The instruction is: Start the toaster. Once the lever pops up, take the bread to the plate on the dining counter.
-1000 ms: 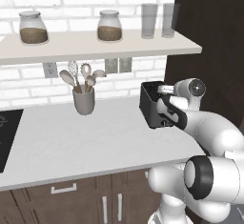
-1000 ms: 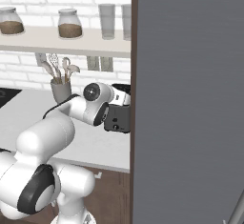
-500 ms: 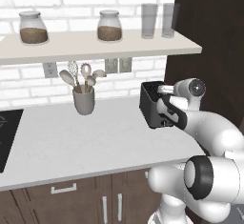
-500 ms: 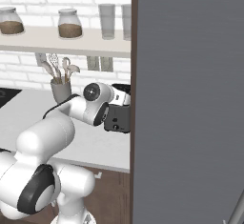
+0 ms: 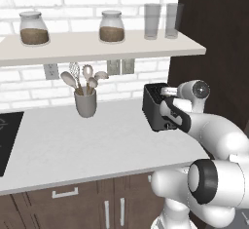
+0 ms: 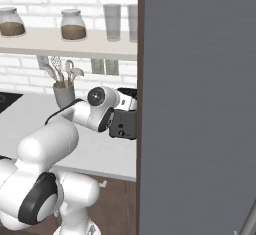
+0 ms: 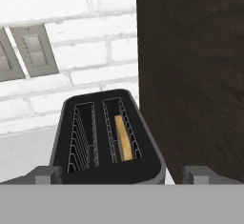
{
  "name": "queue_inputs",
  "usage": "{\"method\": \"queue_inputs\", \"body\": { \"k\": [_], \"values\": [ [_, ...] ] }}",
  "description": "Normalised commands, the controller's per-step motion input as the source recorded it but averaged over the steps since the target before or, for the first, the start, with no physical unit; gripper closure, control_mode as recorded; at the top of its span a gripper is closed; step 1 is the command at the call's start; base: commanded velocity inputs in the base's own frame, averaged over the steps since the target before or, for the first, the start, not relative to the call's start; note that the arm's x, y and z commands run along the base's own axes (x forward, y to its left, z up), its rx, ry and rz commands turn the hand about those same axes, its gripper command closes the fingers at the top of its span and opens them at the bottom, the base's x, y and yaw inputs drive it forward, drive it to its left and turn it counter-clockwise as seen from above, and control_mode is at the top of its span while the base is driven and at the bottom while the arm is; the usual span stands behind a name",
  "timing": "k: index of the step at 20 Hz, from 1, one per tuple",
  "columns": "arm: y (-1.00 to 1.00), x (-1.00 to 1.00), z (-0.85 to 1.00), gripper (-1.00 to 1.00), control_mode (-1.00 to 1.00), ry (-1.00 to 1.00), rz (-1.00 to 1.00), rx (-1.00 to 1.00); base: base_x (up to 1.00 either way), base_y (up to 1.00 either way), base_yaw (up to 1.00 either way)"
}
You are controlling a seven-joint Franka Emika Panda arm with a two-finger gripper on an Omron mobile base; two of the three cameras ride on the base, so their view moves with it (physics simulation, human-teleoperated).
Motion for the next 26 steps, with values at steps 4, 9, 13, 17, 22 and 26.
{"method": "queue_inputs", "body": {
  "k": [4,9,13,17,22,26],
  "values": [
    [0.0,0.0,0.0,-1.0,-1.0,0.0,0.0,0.0,0.0,0.0,0.0],
    [0.0,0.0,0.0,-1.0,-1.0,0.0,0.0,0.0,0.0,0.0,0.0],
    [0.0,0.0,0.0,-1.0,-1.0,0.0,0.0,0.0,0.0,0.0,0.0],
    [0.0,0.0,0.0,-1.0,-1.0,0.0,0.0,0.0,0.0,0.0,0.0],
    [0.0,0.0,0.0,-1.0,-1.0,0.0,0.0,0.0,0.0,0.0,0.0],
    [0.0,0.0,0.0,-1.0,-1.0,0.0,0.0,0.0,0.0,0.0,0.0]
  ]
}}
